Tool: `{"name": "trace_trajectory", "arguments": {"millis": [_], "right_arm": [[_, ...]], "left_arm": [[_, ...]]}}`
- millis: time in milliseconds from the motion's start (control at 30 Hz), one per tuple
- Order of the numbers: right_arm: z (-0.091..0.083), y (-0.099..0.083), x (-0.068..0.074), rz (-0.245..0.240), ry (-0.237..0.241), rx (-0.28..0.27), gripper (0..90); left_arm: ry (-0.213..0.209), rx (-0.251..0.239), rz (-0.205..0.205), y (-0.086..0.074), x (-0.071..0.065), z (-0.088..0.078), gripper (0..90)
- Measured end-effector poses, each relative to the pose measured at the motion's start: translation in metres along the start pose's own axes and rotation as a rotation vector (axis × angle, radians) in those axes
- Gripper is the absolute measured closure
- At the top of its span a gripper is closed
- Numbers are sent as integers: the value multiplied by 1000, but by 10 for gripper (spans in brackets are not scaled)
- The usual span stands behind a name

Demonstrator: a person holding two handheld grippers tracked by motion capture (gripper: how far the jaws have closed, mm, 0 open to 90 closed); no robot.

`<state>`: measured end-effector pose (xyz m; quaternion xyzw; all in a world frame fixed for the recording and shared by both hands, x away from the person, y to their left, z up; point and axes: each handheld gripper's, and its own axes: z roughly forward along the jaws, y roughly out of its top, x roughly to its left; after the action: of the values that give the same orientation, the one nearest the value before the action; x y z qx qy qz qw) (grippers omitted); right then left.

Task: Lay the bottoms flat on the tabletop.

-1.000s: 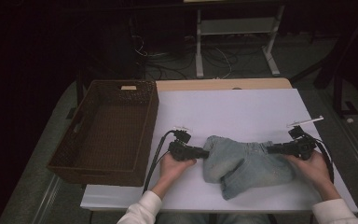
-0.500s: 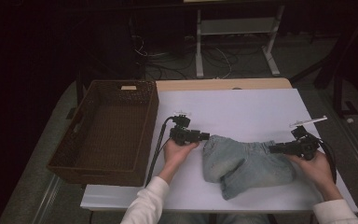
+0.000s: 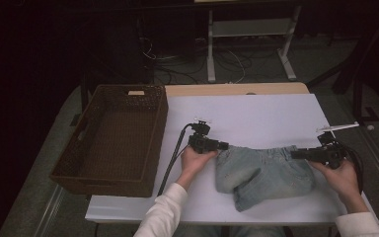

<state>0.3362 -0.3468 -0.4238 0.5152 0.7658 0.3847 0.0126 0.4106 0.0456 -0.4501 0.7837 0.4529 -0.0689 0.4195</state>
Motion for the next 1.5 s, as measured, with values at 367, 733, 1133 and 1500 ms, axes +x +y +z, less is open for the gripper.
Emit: {"name": "trace_trajectory", "arguments": {"millis": [367,733,1133,1500], "right_arm": [[-4,-1,-5,17,-6,-17,723],[-1,1,-6,23,-10,-19,723],[-1,1,-6,35,-2,-24,724],[2,16,0,33,43,-62,731]], "left_arm": [[-88,23,-56,-1,-1,10,586],[-110,38,-80,1,-1,16,787],[-105,-22,-34,-2,-1,9,828],[-60,-157,28,14,-4,-20,827]]}}
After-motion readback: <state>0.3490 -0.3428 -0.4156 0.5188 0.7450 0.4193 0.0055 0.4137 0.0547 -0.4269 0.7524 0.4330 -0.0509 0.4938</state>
